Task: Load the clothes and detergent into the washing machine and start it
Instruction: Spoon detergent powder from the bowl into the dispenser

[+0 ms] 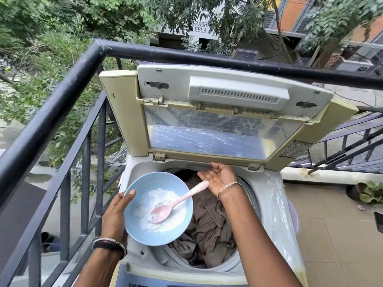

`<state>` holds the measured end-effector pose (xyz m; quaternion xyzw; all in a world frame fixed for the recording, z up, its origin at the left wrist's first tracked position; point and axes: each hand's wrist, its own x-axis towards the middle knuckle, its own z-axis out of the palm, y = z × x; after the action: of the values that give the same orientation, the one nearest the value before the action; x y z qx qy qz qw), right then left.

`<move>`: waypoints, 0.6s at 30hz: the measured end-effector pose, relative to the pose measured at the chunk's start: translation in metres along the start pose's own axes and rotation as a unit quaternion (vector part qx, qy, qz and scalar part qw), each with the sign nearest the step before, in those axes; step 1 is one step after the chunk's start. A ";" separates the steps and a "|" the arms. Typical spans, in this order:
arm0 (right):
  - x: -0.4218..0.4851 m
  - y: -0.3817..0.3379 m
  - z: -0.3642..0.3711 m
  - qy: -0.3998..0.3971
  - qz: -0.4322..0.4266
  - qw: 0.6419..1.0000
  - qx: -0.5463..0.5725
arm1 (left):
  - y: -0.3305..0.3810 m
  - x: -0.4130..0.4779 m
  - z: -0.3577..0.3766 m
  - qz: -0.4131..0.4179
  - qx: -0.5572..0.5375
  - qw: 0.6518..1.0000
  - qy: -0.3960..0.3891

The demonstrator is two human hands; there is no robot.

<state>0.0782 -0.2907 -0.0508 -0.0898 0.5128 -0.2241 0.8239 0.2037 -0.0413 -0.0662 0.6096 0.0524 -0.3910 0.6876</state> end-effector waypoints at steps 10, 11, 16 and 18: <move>-0.087 0.012 -0.077 -0.042 -0.054 0.958 -0.280 | -0.003 -0.023 0.028 0.032 0.038 0.998 -0.041; -0.096 0.014 -0.087 -0.052 -0.051 0.959 -0.273 | -0.006 -0.027 0.035 0.036 0.043 0.997 -0.045; -0.133 0.012 -0.133 -0.086 -0.061 0.972 -0.210 | -0.021 -0.058 0.070 0.040 0.070 0.994 -0.070; -0.147 0.007 -0.151 -0.081 -0.080 0.975 -0.192 | -0.030 -0.075 0.086 0.045 0.079 0.993 -0.077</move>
<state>-0.1084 -0.2041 -0.0044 -0.3044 0.4692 -0.1788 0.8095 0.0994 -0.0802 -0.0272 0.6318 -0.0592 -0.4088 0.6558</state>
